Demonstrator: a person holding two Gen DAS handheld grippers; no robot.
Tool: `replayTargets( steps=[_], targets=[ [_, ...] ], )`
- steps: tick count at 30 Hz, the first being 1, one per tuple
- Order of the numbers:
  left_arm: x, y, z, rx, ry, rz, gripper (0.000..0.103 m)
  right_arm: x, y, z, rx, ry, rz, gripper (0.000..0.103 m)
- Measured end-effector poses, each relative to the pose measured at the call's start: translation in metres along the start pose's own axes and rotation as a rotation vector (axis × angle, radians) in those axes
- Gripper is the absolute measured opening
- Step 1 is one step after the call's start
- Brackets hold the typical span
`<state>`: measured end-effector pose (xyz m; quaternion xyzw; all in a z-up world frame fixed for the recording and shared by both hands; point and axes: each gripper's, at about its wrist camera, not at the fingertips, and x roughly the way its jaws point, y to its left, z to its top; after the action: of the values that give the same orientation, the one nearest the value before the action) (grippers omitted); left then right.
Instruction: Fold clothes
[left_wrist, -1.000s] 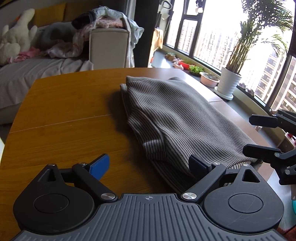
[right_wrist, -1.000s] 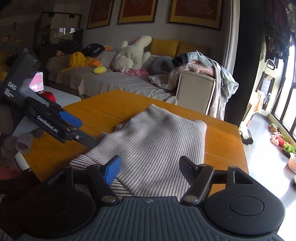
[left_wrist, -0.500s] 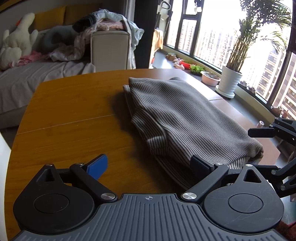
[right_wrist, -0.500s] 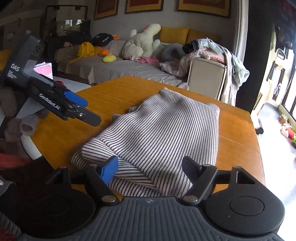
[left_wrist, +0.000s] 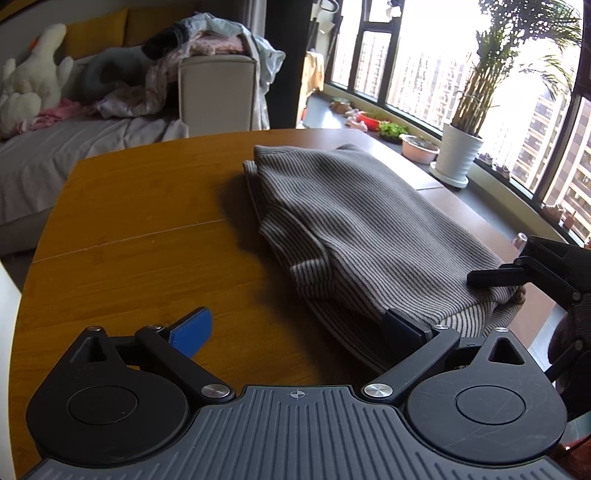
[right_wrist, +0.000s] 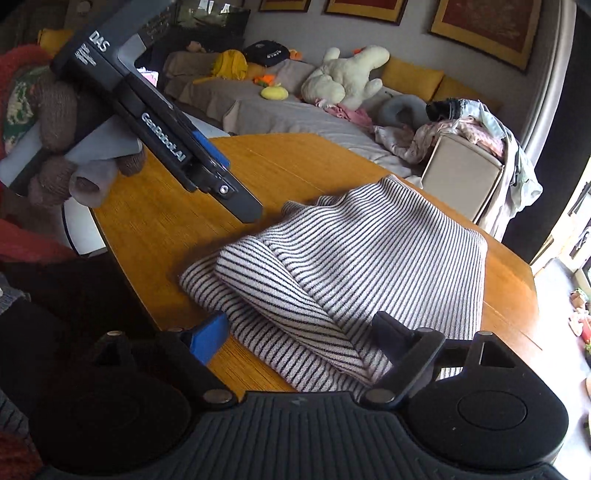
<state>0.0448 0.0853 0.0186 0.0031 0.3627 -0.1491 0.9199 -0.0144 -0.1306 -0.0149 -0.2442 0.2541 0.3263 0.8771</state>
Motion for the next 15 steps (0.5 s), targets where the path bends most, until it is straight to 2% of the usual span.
replayTargets(
  steps=[4,5,6,8,11,15],
  targets=[
    [-0.006,-0.003,-0.003,0.038,0.004,-0.007,0.102,0.006,0.001,-0.001,-0.024,-0.001,-0.018,0.091],
    [-0.008,-0.004,-0.004,0.050,0.004,-0.010,0.103,0.006,-0.001,-0.001,-0.011,0.002,-0.017,0.088],
    [-0.010,-0.005,-0.004,0.065,0.002,-0.013,0.103,0.007,-0.004,0.000,0.009,0.007,-0.012,0.082],
    [-0.015,-0.008,-0.006,0.100,-0.005,-0.018,0.103,0.009,-0.014,0.001,0.086,0.018,0.010,0.079],
    [-0.023,-0.012,-0.008,0.148,-0.018,-0.020,0.103,0.010,-0.027,0.002,0.185,0.023,0.040,0.077],
    [-0.032,-0.013,-0.011,0.198,-0.029,-0.051,0.103,0.010,-0.035,0.002,0.236,0.026,0.062,0.075]
  ],
)
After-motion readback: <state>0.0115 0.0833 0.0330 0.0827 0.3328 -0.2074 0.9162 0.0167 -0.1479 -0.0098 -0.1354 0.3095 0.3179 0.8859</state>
